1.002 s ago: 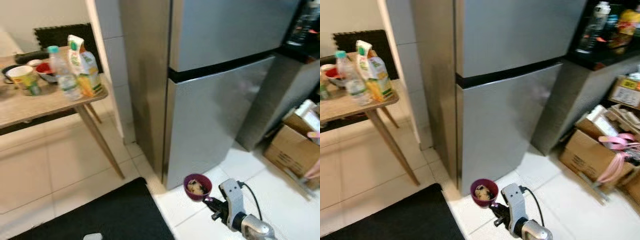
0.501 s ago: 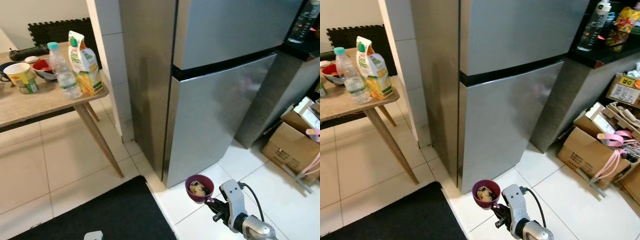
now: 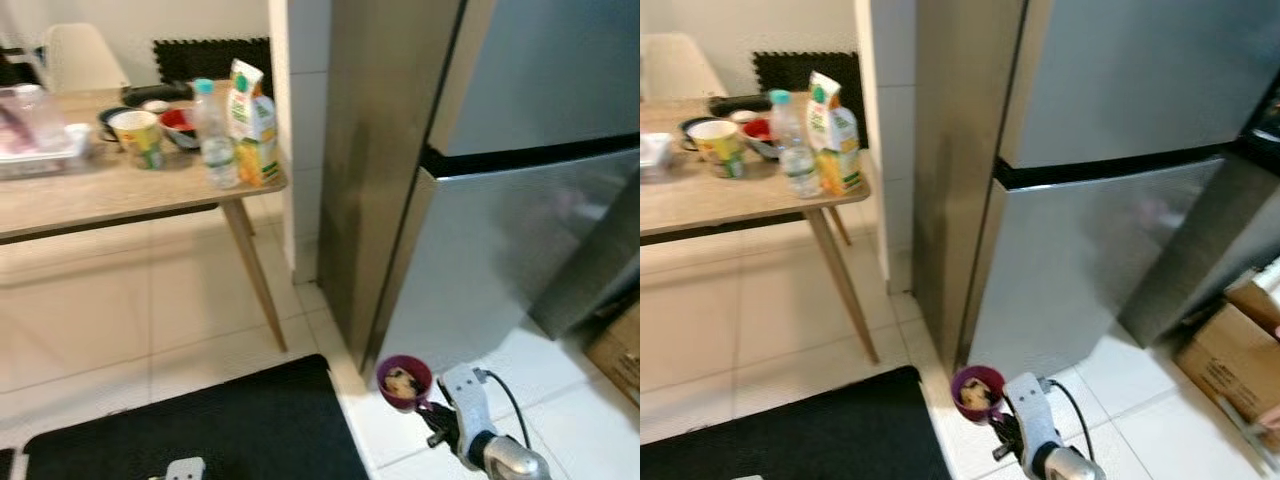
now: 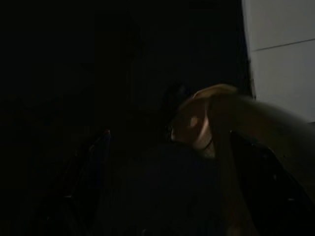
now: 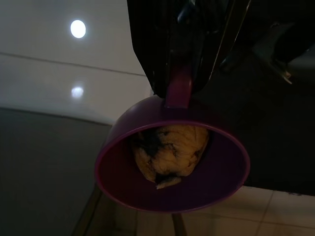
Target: Restocking fridge
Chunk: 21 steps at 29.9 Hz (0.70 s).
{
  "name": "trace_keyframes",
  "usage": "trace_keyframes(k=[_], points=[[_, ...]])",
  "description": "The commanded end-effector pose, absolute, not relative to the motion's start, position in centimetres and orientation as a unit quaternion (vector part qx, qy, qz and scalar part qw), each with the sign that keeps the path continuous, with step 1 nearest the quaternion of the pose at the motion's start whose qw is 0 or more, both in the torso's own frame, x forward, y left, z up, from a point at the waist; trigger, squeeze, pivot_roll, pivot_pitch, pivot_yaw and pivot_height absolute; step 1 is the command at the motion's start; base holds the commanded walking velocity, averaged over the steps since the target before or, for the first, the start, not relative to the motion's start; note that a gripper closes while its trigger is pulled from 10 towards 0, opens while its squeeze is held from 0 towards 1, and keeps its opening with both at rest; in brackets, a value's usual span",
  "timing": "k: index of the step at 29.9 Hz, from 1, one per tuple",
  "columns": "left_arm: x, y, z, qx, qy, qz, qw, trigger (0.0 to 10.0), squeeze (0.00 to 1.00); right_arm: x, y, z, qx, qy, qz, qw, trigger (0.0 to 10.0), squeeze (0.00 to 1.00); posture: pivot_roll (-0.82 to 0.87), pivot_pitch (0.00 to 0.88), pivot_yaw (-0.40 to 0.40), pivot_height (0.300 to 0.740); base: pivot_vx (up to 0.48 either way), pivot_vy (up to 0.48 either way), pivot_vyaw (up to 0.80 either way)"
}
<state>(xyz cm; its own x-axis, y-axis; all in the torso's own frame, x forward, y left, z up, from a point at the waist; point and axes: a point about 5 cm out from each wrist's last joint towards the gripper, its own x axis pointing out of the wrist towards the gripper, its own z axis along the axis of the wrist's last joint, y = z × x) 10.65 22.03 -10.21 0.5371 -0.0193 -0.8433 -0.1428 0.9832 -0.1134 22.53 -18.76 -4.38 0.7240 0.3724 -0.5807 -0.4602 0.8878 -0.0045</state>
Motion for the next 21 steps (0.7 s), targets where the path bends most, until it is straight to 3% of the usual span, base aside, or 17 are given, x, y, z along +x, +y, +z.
trace_keyframes(k=[1,6,21], points=[[10.5,21.5,-10.4,-0.090,0.486,0.025,0.869,10.0,0.00,21.9,-20.0,-4.8,-0.086,0.316,0.196,0.924,10.0,0.00,-0.06,0.000,-0.056,0.740,0.000,-0.266,0.00],[10.5,21.4,-10.4,-0.090,0.486,0.025,0.869,10.0,0.00,20.9,-21.3,-5.4,-0.097,0.341,0.153,0.922,10.0,0.00,-0.05,0.000,-0.058,0.740,0.000,-0.265,0.00],[10.6,21.4,-10.4,-0.091,0.484,0.031,0.870,10.0,0.00,18.5,-23.3,-6.5,-0.103,0.381,0.091,0.914,10.0,0.00,-0.06,0.000,-0.060,0.740,0.000,-0.041,0.00]])
